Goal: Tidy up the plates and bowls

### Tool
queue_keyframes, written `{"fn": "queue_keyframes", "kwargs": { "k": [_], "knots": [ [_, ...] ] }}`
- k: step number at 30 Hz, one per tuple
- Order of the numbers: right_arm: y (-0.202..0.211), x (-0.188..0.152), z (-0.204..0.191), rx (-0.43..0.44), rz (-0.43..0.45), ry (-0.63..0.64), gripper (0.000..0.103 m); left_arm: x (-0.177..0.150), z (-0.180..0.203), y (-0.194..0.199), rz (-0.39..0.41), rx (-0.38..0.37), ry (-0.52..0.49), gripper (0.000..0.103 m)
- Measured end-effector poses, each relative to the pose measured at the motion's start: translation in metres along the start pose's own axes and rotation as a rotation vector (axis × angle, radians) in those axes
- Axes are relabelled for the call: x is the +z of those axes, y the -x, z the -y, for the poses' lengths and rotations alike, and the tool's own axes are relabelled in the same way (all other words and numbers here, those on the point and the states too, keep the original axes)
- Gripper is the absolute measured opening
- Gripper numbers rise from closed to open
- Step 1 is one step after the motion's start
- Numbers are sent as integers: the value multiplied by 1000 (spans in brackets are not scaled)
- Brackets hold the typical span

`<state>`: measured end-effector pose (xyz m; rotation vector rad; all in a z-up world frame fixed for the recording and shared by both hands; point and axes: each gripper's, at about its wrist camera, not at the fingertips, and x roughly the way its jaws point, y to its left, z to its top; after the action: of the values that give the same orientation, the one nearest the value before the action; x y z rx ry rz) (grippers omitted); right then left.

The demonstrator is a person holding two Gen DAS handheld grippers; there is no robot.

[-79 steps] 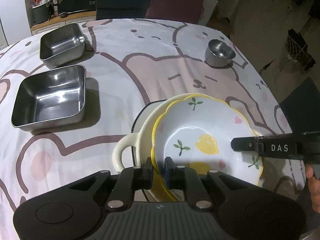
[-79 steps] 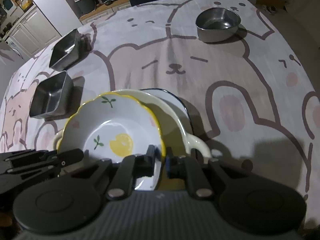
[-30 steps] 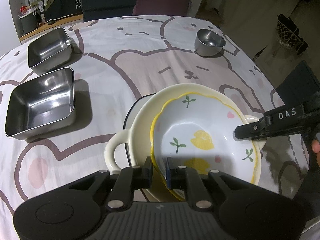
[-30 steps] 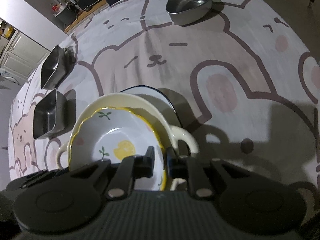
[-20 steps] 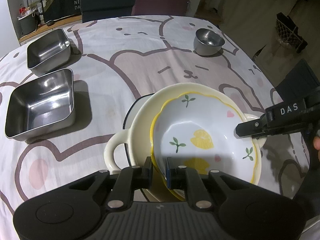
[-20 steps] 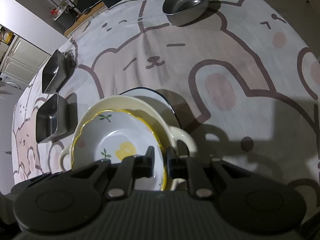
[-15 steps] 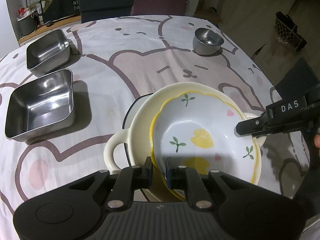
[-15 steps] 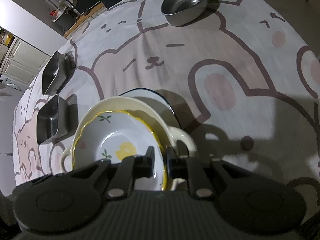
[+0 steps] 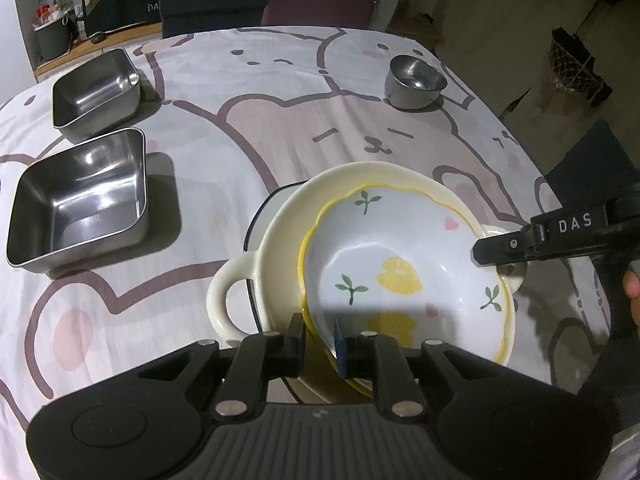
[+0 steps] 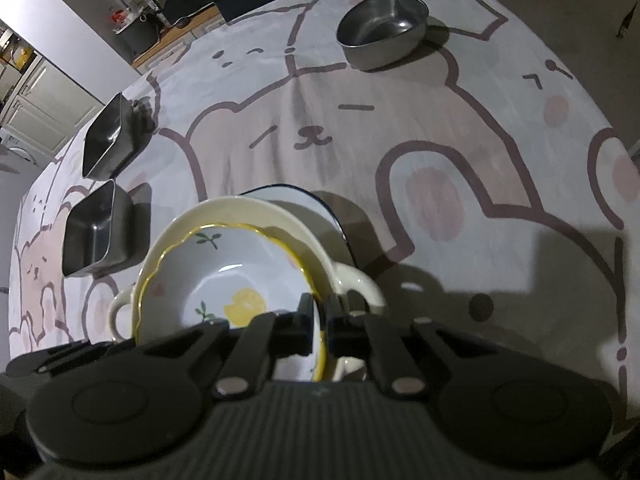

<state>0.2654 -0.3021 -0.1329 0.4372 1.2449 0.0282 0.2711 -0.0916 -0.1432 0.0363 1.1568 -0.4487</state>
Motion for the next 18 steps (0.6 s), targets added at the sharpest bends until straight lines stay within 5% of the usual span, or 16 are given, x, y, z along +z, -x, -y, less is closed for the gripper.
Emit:
{"fn": "queue_keyframes", "kwargs": {
  "k": [18],
  "knots": [
    [2, -1, -7, -24, 20, 53, 5, -3, -10, 17, 24, -28, 65, 15]
  ]
}}
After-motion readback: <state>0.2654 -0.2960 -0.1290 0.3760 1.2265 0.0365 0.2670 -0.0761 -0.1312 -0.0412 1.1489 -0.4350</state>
